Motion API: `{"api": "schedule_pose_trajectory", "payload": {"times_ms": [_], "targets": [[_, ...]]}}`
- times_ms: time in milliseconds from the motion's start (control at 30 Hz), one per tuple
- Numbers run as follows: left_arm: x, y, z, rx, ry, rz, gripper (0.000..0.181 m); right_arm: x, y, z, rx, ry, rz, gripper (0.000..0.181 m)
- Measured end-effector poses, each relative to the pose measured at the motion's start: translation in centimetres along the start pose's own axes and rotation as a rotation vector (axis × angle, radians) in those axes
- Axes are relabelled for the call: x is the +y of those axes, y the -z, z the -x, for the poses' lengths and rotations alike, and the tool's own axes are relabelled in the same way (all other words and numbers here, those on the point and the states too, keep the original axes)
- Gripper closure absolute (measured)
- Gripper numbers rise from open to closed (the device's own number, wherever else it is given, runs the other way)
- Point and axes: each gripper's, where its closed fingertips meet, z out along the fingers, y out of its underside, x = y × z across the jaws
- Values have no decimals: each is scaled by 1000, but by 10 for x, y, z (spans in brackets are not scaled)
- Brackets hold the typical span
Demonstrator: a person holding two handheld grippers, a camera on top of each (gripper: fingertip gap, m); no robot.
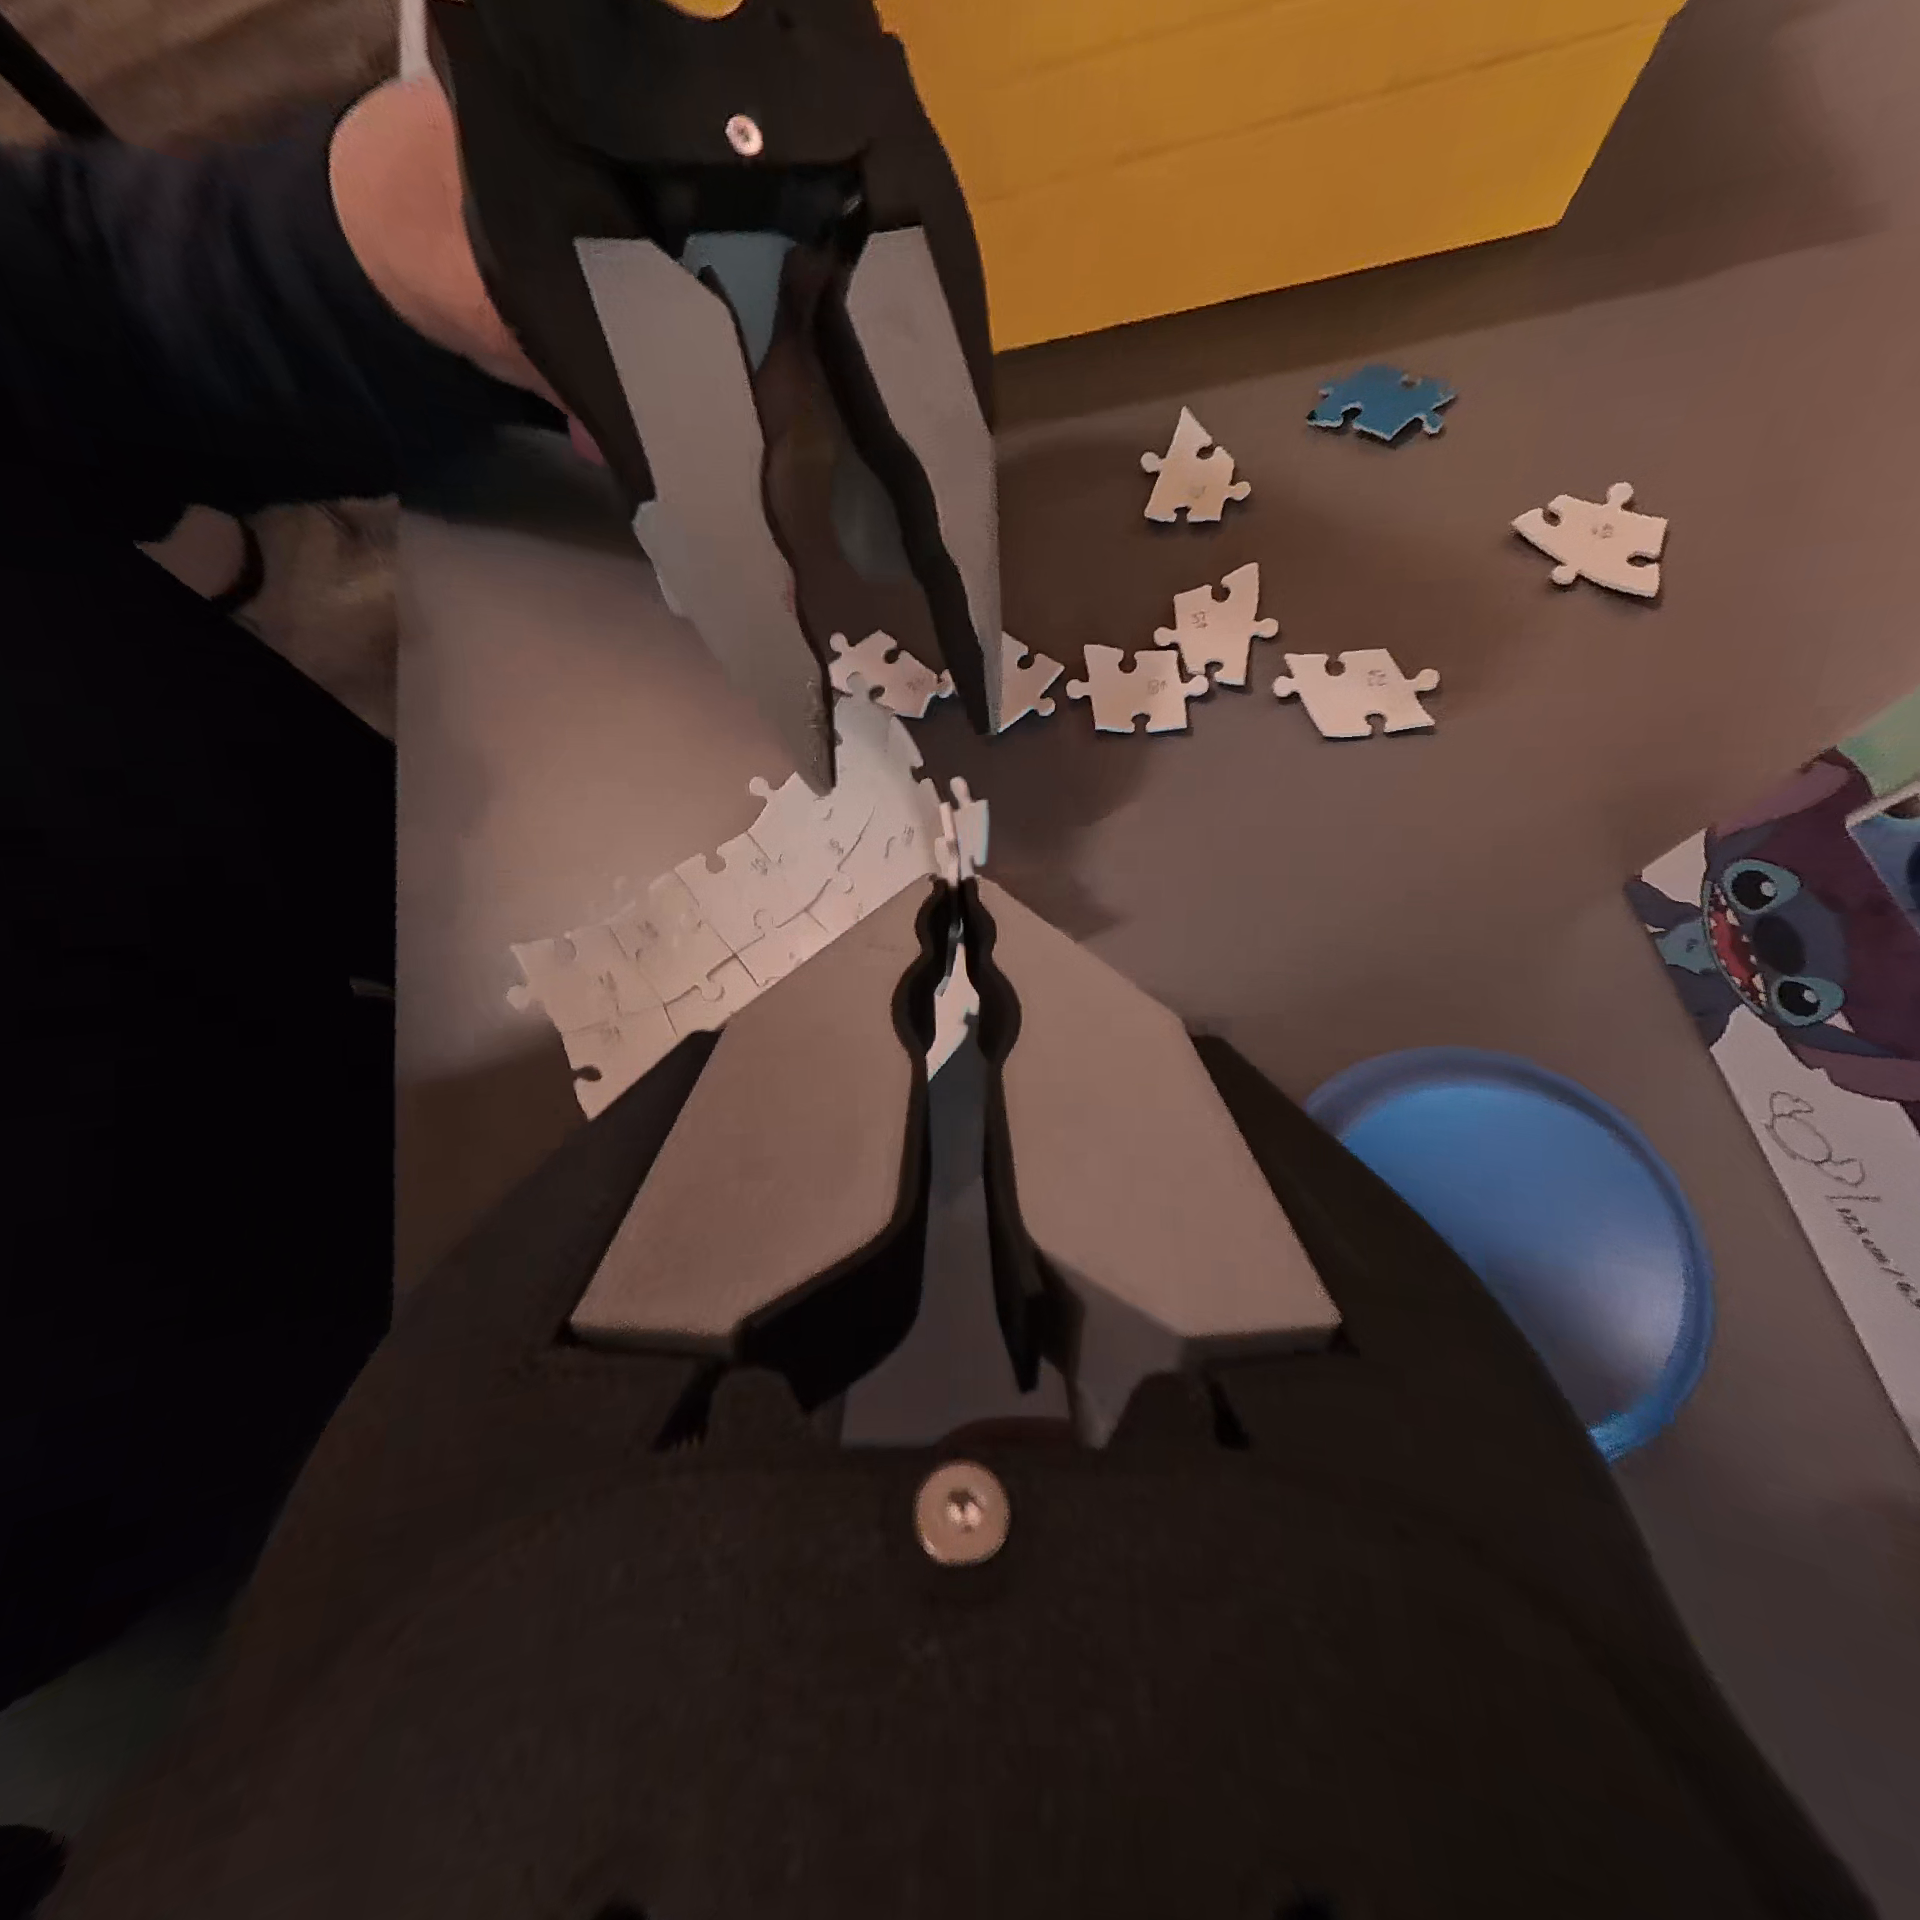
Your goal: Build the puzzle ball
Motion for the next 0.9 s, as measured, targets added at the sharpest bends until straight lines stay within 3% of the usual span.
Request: {"api": "schedule_pose_trajectory", "payload": {"times_ms": [300,433,667,900], "targets": [[18,-25,3,-33,-75,258,143,8,-5,5,16,76,47,181],[16,-29,3,-22,-97,302,145,11,-4,2,25,94,53,181],[13,-37,4,11,-141,369,174,13,-3,0,27,117,63,181],[21,-39,2,60,-124,429,166,11,-11,0,17,156,97,181]]}}
